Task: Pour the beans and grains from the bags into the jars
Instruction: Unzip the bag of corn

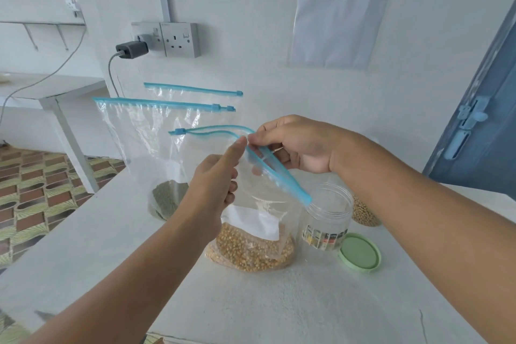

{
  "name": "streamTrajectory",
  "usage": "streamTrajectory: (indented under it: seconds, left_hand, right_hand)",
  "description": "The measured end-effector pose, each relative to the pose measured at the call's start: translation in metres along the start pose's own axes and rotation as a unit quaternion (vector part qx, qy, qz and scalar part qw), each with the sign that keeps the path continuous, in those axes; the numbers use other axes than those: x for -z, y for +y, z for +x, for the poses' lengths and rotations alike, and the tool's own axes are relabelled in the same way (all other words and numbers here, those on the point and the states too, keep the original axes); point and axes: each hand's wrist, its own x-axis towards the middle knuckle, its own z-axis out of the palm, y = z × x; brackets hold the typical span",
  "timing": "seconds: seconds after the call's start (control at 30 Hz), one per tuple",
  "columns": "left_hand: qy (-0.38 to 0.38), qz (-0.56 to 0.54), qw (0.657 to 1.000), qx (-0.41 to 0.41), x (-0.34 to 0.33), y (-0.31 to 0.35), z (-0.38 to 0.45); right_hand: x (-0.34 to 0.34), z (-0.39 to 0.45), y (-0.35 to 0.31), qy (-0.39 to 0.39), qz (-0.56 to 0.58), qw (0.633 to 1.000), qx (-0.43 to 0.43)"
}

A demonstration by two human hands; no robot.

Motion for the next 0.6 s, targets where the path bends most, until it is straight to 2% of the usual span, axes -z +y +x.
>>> streamTrajectory:
  seconds: [0.17, 0.27, 0.4, 0.6]
  left_hand:
    - [-0.024, 0.035, 0.998, -0.035, 0.001, 0.003, 0.0]
    - [-0.012, 0.046, 0.996, -0.079, 0.007, 0.006, -0.001]
    - [0.032, -0.016, 0.993, -0.111, 0.017, 0.011, -0.005]
    - [0.036, -0.107, 0.983, -0.142, 0.022, 0.035, 0.006]
  right_hand:
    - [-0.005, 0.001, 0.001, 0.007, 0.069, 0.998, 0.004]
    - [-0.004, 0.003, 0.001, 0.052, 0.099, 0.993, 0.025]
    - [-0.002, 0.009, -0.007, 0.132, 0.134, 0.981, 0.052]
    - [0.015, 0.012, -0.015, 0.234, 0.156, 0.958, 0.057]
